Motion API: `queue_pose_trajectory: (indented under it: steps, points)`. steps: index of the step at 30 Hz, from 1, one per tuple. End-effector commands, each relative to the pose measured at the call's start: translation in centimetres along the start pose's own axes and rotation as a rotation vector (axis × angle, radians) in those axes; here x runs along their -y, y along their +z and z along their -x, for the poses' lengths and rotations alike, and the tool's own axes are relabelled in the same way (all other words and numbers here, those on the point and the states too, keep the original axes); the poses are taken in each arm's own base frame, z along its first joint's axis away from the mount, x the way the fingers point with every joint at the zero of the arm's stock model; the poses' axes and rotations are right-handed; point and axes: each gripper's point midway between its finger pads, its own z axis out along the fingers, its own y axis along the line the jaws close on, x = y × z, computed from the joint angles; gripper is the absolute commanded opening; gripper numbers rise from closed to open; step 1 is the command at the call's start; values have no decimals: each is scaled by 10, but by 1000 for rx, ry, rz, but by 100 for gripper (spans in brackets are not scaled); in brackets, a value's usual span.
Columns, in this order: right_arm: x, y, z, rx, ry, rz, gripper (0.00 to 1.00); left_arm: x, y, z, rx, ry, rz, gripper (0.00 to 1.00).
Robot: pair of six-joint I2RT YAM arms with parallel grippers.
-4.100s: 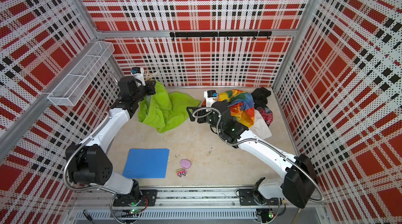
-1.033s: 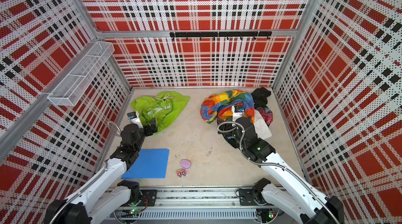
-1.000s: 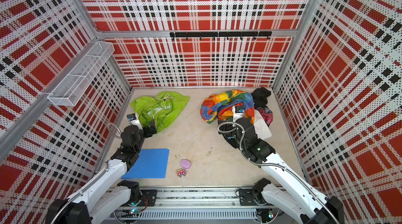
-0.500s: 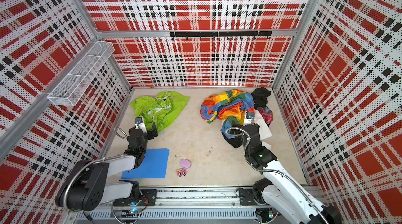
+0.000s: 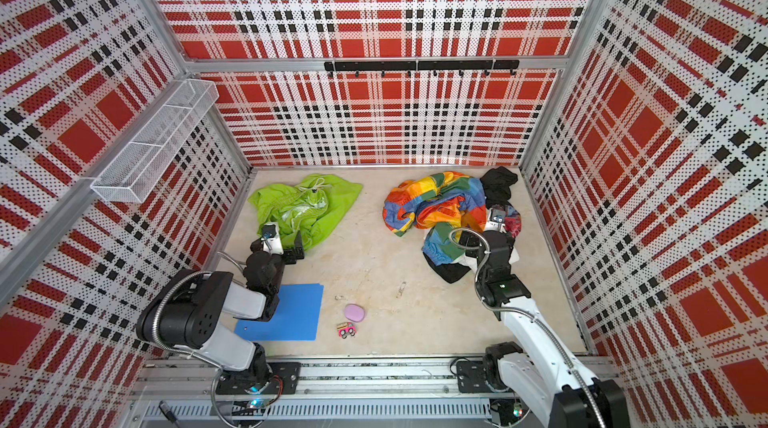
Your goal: Pick out a specific cloth from the pile
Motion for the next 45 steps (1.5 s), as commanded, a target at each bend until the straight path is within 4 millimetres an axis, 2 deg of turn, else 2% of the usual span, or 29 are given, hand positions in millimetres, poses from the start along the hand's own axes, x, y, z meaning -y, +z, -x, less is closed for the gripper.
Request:
queue_pose_trajectory:
  steps: [1, 3, 14, 21, 23, 31, 35, 43, 45]
  points:
    - [3, 9, 13, 89, 14, 15, 100, 4, 15, 17, 24, -25, -67, 99]
    - [8, 15, 10, 98, 12, 4, 100, -1, 17, 16, 15, -48, -65, 99]
    - [26, 44, -3, 163, -36, -61, 100, -1, 18, 16, 11, -50, -64, 99]
    - [31, 46, 1, 289, -32, -56, 100, 10, 14, 17, 23, -38, -149, 99]
    - [30, 44, 2, 331, -40, -41, 100, 9, 14, 17, 24, -38, -146, 99]
    - [28, 52, -19, 321, -43, -9, 100, 8, 15, 16, 18, -43, -143, 99]
    - [28, 61, -20, 289, -45, -17, 100, 8, 15, 16, 19, -43, -144, 99]
    - [28, 61, -18, 300, -50, -17, 100, 8, 15, 16, 18, -43, -144, 99]
    - [14, 57, -19, 306, -78, 70, 100, 9, 15, 16, 17, -43, -144, 99]
